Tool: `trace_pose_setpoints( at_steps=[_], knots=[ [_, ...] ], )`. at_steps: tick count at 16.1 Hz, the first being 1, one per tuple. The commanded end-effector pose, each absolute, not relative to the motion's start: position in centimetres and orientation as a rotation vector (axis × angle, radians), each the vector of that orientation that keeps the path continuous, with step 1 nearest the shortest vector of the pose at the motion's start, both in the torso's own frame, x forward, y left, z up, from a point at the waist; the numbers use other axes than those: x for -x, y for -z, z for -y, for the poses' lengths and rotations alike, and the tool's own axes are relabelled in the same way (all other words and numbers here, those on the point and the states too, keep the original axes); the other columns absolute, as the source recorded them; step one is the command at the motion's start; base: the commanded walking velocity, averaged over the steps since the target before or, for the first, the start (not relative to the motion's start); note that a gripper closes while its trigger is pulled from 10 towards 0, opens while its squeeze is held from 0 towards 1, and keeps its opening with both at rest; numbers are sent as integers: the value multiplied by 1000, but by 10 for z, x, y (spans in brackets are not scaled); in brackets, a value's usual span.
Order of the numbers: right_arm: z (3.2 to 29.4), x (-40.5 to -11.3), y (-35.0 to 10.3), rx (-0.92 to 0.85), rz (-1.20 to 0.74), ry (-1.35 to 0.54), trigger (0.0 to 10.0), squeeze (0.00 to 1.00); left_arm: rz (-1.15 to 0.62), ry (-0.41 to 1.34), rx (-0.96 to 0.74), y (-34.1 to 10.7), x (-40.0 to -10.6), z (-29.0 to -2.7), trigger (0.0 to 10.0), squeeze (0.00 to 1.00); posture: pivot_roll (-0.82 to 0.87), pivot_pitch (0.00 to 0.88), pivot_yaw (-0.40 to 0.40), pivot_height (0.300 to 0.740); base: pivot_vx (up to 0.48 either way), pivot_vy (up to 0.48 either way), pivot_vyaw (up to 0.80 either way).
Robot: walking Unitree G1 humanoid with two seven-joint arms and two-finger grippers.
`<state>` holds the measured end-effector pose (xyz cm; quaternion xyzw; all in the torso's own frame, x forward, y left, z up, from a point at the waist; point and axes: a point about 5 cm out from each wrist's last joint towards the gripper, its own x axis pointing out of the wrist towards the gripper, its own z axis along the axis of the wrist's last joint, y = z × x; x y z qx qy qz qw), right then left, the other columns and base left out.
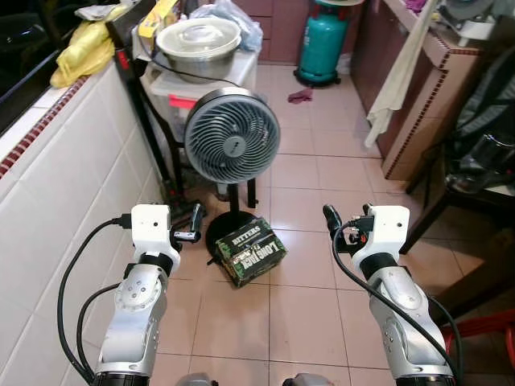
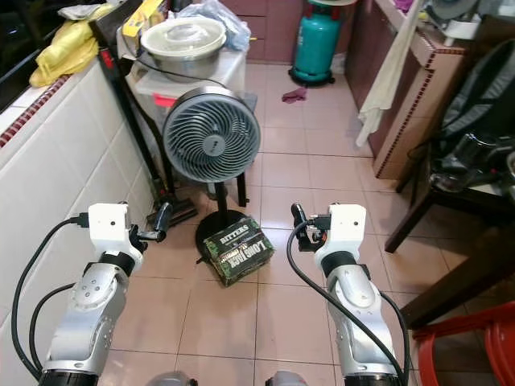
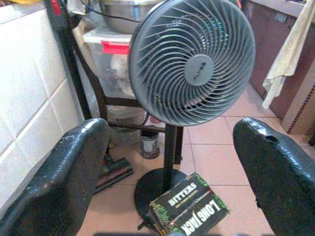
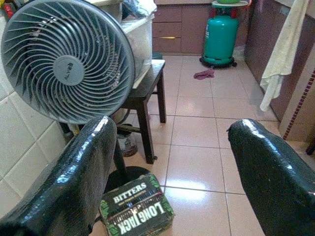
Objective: Setting the table
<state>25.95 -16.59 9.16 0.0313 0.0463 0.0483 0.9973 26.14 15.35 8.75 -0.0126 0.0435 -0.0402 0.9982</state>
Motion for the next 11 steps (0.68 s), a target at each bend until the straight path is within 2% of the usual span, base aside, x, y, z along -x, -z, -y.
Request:
trace_pose_setpoints(
  at_steps=[1,11],
  knots=[
    [167,-259,-93,-64,-93,-99,10000,0,-88,76,32,-87,-263,-154,10000,0,-39,21,24,740,0,0,0],
    [165,-260,-93,-71,-89,-119,10000,0,-78,86,49,-88,-263,-151,10000,0,-44,23,24,740,0,0,0]
  ],
)
